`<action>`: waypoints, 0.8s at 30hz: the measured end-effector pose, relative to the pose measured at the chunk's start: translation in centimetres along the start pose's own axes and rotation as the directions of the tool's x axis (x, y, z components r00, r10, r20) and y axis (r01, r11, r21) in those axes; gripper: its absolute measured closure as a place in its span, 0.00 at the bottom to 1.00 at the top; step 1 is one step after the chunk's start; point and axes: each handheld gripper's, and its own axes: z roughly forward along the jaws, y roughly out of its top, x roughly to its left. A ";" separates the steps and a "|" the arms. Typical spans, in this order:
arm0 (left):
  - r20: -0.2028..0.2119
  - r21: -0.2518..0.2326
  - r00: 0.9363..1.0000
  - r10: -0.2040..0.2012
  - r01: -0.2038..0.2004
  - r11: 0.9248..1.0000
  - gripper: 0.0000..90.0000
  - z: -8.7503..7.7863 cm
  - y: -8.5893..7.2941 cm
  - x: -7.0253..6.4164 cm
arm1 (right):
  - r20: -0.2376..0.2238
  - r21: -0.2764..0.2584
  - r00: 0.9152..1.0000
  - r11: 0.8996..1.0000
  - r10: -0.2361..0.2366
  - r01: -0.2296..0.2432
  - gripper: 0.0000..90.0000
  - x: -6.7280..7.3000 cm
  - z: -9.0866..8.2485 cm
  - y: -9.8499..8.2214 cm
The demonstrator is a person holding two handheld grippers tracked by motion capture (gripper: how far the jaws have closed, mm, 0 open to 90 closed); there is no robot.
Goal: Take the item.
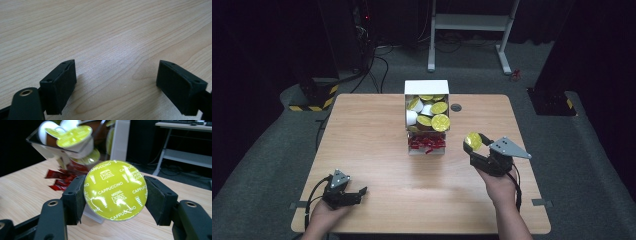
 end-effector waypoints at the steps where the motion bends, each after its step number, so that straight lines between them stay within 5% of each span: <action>1: 0.000 0.000 1.000 0.000 0.000 1.000 0.19 0.0 0.0 0.0 | 0.005 0.004 1.000 1.000 -0.001 0.001 0.42 -0.2 0.0 -0.1; 24: -0.022 -0.001 0.999 -0.024 0.024 1.000 0.18 0.0 0.0 0.0 | 0.143 0.114 0.990 0.993 0.023 -0.039 0.43 -4.5 1.5 -3.4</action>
